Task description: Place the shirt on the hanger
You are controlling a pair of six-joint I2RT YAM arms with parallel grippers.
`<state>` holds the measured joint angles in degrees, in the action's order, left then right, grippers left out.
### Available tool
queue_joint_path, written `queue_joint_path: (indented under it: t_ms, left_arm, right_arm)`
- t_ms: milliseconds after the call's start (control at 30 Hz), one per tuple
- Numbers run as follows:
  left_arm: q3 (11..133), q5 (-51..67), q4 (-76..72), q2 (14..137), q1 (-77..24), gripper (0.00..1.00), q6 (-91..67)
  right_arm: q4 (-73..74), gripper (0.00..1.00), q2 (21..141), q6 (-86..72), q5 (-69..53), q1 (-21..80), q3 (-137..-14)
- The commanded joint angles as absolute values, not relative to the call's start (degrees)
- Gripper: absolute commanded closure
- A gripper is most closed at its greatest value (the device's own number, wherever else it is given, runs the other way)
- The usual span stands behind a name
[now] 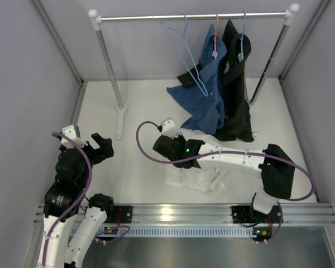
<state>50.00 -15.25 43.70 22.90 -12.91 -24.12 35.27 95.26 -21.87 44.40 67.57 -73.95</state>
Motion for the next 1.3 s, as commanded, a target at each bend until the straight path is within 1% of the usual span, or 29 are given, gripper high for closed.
queue_joint_path:
  t_ms: [0, 67, 167, 300, 333, 400, 433, 467, 567, 633, 700, 733, 800, 867, 900, 933, 967, 1000, 1067, 1100, 1167, 1200, 1267]
  left_arm:
    - [49.5, -14.4, 40.8, 22.7, -13.2, 0.02, -24.2]
    - [49.5, -14.3, 40.7, 22.8, -13.2, 0.02, -24.1]
    - [49.6, -14.3, 40.8, 22.8, -13.1, 0.02, -24.0]
    - [49.8, -15.7, 40.8, 20.4, -13.1, 0.02, -23.9]
    - [49.9, -17.0, 40.7, 18.6, -13.1, 0.02, -23.9]
    - [50.0, -18.4, 40.9, 16.4, -13.0, 0.02, -24.3]
    - [50.1, -19.9, 40.8, 14.0, -13.0, 0.02, -24.3]
    - [50.1, -20.8, 40.7, 12.7, -13.0, 0.02, -24.6]
    - [49.9, -24.3, 40.4, 7.5, -13.0, 0.02, -25.1]
    - [49.4, -25.2, 40.1, 4.2, -13.0, 0.02, -25.2]
    - [49.0, -25.8, 39.6, 2.6, -13.0, 0.02, -25.2]
    - [49.0, -25.8, 39.4, 1.9, -13.0, 0.02, -25.1]
    - [49.0, -25.5, 39.2, 2.4, -13.0, 0.02, -25.0]
    - [49.0, -24.0, 39.0, 3.2, -13.0, 0.02, -24.5]
    - [49.0, -22.8, 38.9, 4.3, -13.0, 0.02, -24.2]
    - [48.8, -21.1, 38.3, 5.0, -13.0, 0.02, -23.3]
    - [48.8, -17.0, 37.9, 5.8, -13.0, 0.02, -22.8]
    - [48.7, -14.4, 37.4, 7.5, -13.0, 0.02, -22.2]
    - [48.3, -8.6, 35.4, 9.3, -13.0, 0.02, -20.7]
    - [48.3, -2.3, 34.9, 11.6, -13.0, 0.02, -20.3]
    - [49.0, 3.2, 33.7, 14.5, -13.0, 0.02, -20.9]
    - [49.3, 6.6, 33.4, 18.3, -13.0, 0.02, -22.0]
    - [50.2, 9.7, 32.3, 22.9, -13.0, 0.02, -25.8]
  right_arm:
    - [34.6, 0.83, 96.2, -19.3, 48.2, 67.0, -75.1]
    - [33.2, 0.99, 95.1, -16.5, 49.2, 67.8, -76.5]
    - [33.1, 1.00, 92.4, -12.6, 50.4, 69.6, -81.4]
    - [33.1, 1.00, 86.4, -4.2, 46.3, 74.7, -91.5]
    - [33.6, 1.00, 84.6, -2.7, 44.9, 77.1, -97.0]
    - [36.9, 1.00, 83.1, 0.6, 40.3, 78.8, -103.4]
    - [38.2, 1.00, 82.6, 1.9, 38.4, 80.1, -109.9]
    - [39.4, 1.00, 82.3, 3.3, 34.5, 80.6, -113.0]
    - [43.9, 1.00, 81.2, 4.1, 30.0, 82.1, -123.6]
    - [47.5, 1.00, 80.7, 3.9, 30.3, 82.3, -128.7]
    - [48.9, 1.00, 79.3, 3.6, 35.3, 82.2, -128.8]
    - [49.2, 1.00, 78.8, 3.3, 39.3, 82.0, -126.8]
    - [49.7, 1.00, 76.7, 2.4, 41.1, 80.5, -123.0]
    - [51.0, 1.00, 75.1, -2.1, 44.5, 78.4, -115.1]
    - [51.2, 1.00, 73.0, -3.6, 44.8, 74.7, -111.7]
    - [51.2, 1.00, 71.8, -6.4, 41.0, 71.7, -103.9]
    - [51.2, 1.00, 70.9, -7.5, 37.0, 68.9, -99.8]
    - [51.2, 1.00, 69.9, -8.2, 34.0, 64.6, -92.4]
    - [49.0, 1.00, 68.7, -10.3, 33.4, 63.6, -85.1]
    - [47.3, 1.00, 66.9, -10.7, 32.5, 63.6, -77.9]
    - [41.3, 1.00, 64.8, -12.8, 28.6, 63.5, -71.1]
    - [39.7, 1.00, 63.2, -13.9, 27.9, 63.3, -65.4]
    - [37.5, 1.00, 62.4, -16.6, 28.6, 62.8, -61.5]
